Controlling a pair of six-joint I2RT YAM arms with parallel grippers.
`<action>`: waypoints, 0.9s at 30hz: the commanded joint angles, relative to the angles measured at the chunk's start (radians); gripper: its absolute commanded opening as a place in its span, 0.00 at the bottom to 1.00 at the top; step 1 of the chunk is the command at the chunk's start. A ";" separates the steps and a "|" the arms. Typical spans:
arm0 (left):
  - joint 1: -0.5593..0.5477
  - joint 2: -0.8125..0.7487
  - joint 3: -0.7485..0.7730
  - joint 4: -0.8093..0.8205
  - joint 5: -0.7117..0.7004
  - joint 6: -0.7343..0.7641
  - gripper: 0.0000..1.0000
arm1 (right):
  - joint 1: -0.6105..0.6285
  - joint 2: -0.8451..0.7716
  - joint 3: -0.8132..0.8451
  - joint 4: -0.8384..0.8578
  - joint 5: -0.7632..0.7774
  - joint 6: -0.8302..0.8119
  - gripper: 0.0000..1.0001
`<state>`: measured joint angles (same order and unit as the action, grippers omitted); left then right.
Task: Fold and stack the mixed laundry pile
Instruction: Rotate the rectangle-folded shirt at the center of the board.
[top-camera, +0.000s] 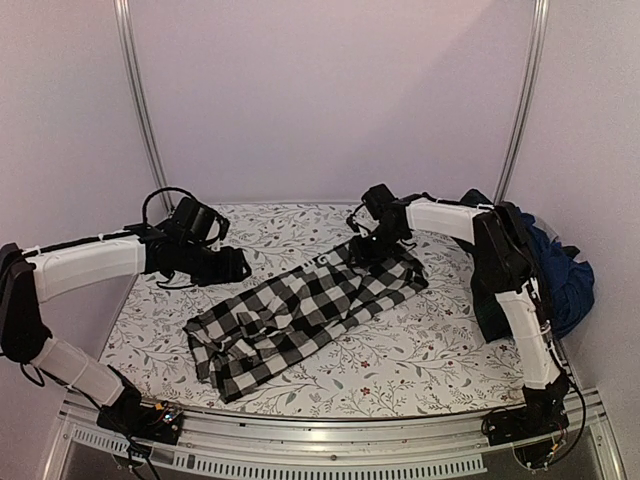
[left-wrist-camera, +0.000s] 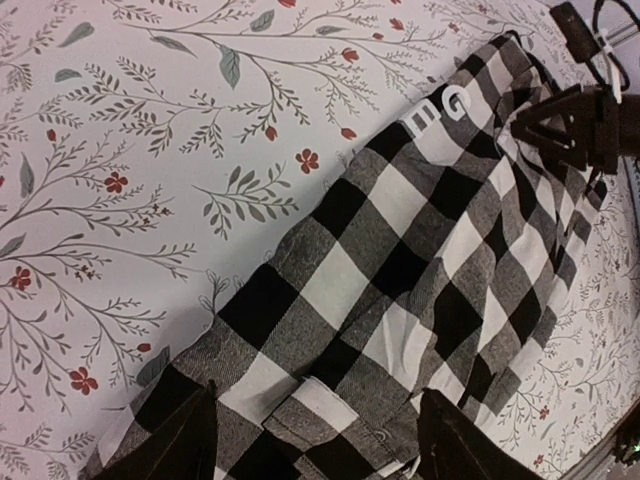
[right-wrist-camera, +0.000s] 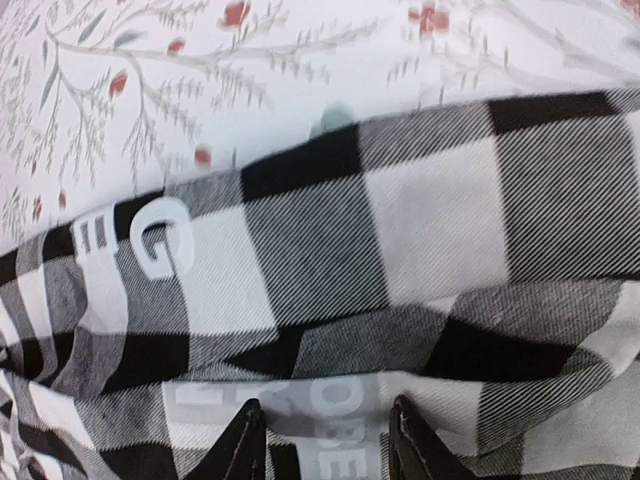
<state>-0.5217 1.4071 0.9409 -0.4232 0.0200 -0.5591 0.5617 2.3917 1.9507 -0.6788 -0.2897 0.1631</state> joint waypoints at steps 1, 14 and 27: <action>-0.001 -0.009 0.012 -0.094 0.014 0.055 0.67 | -0.011 0.197 0.392 -0.158 0.178 -0.080 0.42; -0.032 0.279 0.183 -0.148 0.082 0.202 0.35 | -0.010 -0.257 -0.106 -0.047 -0.045 -0.006 0.46; -0.112 0.494 0.211 -0.258 0.075 0.257 0.26 | 0.012 -0.157 -0.268 0.010 -0.065 0.039 0.42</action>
<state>-0.5663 1.8675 1.1828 -0.6289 0.0803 -0.3321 0.5762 2.1719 1.6562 -0.6704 -0.3733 0.2031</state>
